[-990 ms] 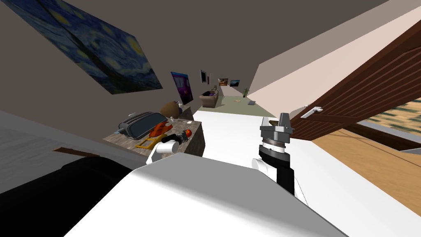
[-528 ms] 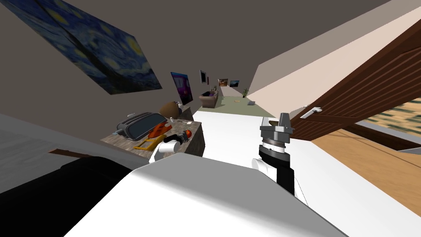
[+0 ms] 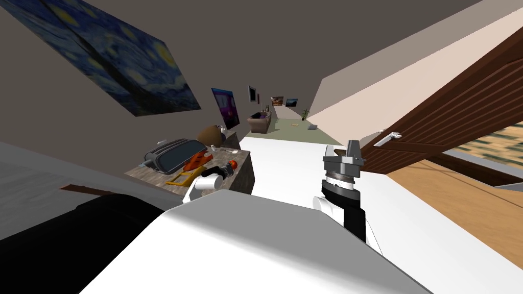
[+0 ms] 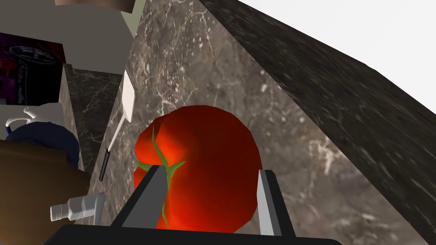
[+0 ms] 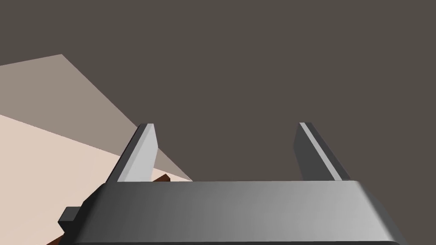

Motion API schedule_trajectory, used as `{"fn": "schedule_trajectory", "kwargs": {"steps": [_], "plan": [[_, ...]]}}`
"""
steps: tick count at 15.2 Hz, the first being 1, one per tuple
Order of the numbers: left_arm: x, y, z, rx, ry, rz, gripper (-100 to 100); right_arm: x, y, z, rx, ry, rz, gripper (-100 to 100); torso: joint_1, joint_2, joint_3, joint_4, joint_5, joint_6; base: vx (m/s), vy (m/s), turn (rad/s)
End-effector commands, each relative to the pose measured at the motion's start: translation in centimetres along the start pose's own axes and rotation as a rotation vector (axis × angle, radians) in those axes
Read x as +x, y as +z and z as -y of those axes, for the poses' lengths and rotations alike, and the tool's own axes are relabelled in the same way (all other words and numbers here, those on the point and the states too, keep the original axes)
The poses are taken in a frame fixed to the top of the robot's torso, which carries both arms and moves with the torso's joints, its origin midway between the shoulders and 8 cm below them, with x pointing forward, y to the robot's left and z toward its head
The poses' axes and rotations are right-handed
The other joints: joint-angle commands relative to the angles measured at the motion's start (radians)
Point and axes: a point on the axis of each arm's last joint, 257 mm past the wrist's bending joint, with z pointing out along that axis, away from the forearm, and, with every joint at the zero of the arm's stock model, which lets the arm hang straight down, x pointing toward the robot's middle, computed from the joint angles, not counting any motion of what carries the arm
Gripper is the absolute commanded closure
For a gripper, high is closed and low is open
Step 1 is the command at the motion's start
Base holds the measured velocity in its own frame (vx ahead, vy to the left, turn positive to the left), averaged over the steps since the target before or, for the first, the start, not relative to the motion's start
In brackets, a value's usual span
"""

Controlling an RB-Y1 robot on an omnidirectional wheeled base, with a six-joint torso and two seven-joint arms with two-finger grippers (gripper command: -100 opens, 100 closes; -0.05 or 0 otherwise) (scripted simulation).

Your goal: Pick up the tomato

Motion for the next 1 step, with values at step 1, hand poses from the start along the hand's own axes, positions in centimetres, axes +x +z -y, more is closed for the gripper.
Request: {"fn": "schedule_trajectory", "kwargs": {"steps": [1], "plan": [[0.00,0.00,0.00,0.000,0.000,0.000,100,0.00,0.00,0.00,0.000,0.000,0.000,0,0.000,0.000,0.000,0.000,0.000,0.000,-0.030,-0.004,0.007]]}}
